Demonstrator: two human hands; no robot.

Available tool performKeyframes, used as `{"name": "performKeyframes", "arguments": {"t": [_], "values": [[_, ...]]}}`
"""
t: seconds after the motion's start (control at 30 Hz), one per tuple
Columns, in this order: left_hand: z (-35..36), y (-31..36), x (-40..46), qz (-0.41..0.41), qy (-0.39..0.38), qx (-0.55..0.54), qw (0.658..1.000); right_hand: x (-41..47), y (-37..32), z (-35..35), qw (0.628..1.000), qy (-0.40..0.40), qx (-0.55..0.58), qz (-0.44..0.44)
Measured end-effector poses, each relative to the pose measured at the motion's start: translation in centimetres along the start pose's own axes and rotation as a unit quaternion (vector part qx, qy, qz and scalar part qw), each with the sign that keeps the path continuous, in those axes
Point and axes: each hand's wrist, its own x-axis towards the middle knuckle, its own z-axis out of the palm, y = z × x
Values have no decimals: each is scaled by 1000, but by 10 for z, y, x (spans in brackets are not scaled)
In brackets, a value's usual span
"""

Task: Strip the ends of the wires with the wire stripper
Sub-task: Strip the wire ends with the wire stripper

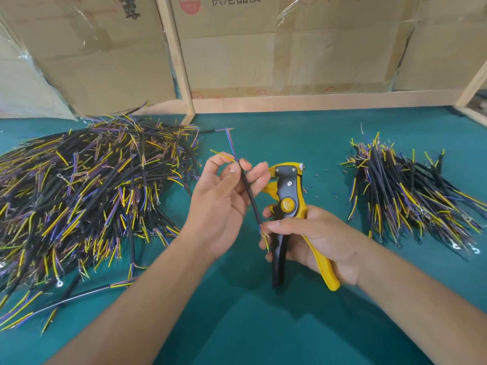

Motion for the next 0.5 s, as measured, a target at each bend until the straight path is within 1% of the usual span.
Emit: {"name": "performKeyframes", "arguments": {"t": [0.27,0.37,0.5], "values": [[-3,4,2,41,1,7,999,0,1,0,1000,-15,-14,-9],[-3,5,2,64,-8,40,997,0,1,0,1000,-12,-13,-10],[-2,5,0,99,-15,112,989,1,2,-2,1000,-4,-16,-8]]}}
